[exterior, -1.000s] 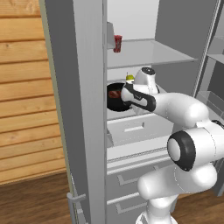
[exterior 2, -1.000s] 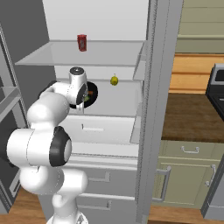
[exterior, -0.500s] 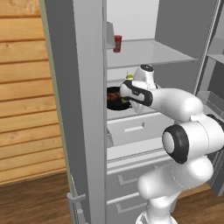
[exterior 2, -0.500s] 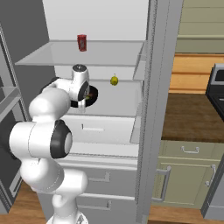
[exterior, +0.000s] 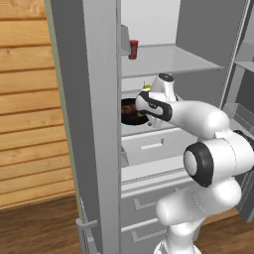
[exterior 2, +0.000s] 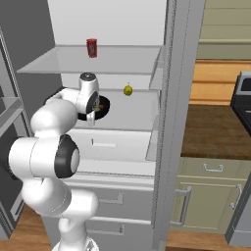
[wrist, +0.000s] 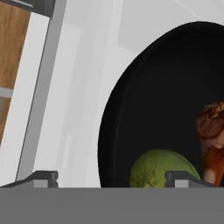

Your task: Pick the chicken drumstick and lime from their plates and place them in the bowl. Then put the bowl in the fridge.

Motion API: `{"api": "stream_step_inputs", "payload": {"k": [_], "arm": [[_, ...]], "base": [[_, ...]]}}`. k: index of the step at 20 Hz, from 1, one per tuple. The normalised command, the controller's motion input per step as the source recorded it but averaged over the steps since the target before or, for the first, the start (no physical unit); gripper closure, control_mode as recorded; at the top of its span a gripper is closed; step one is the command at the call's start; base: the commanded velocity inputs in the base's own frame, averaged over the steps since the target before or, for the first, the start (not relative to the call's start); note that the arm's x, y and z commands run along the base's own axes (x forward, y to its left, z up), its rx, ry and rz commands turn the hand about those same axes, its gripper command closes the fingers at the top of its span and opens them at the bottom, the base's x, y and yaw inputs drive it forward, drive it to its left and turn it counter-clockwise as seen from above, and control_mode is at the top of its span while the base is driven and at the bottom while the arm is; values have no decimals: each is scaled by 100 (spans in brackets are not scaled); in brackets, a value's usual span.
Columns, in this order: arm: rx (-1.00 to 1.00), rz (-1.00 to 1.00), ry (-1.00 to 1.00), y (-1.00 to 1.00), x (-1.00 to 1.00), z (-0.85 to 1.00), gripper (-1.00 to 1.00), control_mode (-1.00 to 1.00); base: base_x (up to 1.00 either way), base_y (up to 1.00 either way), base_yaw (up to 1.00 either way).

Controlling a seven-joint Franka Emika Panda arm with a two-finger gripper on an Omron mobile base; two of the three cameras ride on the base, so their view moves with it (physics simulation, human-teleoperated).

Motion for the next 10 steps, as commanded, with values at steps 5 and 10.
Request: {"api": "stream_step_inputs", "payload": {"k": [5, 10], "arm": [[0, 1, -4, 0, -41, 2, -100, -100], [0, 0, -13, 0, -88, 22, -100, -100]], "base": [[0, 0, 0], [0, 0, 0]]}}
